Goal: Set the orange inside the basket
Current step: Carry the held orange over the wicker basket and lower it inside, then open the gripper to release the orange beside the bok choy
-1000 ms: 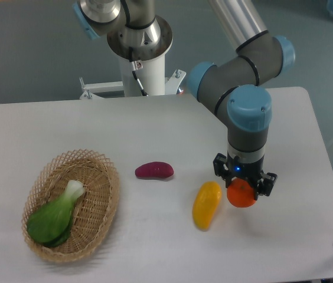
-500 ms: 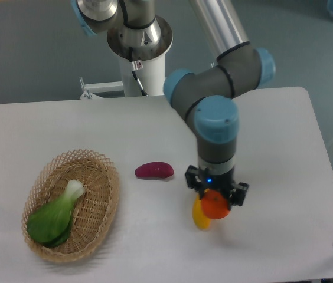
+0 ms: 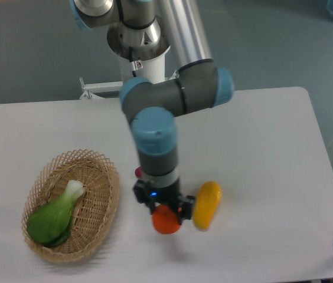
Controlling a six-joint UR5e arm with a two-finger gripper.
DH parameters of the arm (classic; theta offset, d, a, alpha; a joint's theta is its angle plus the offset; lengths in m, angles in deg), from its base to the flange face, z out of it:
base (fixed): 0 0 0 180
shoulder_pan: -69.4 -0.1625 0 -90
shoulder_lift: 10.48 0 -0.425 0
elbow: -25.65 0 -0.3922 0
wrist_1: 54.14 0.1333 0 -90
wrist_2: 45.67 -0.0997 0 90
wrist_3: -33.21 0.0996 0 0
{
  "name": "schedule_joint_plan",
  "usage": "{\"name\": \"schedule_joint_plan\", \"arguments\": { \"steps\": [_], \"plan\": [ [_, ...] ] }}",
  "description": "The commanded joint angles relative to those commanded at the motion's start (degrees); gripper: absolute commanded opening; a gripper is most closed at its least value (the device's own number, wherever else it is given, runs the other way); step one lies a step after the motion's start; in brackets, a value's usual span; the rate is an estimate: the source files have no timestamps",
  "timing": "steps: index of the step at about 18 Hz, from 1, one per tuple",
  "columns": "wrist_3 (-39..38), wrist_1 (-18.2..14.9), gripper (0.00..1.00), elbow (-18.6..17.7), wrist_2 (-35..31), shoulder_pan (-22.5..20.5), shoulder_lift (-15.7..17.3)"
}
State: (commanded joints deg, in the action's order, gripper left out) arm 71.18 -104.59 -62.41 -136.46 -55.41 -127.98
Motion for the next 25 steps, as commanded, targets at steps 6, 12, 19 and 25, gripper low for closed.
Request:
{"name": "schedule_joint_plan", "arguments": {
  "steps": [6, 12, 19, 25],
  "plan": [
    [-0.09, 0.0, 0.57, -0.26, -0.17, 5.54, -0.18],
    [-1.41, 3.16, 0.61, -0.26, -0.7, 9.76, -2.38],
    [-1.67, 3.16, 1.0, -1.32, -0.27, 10.12, -1.94],
    [-3.25, 3.08, 1.0, -0.44, 1.49, 10.03, -0.45]
  ]
}}
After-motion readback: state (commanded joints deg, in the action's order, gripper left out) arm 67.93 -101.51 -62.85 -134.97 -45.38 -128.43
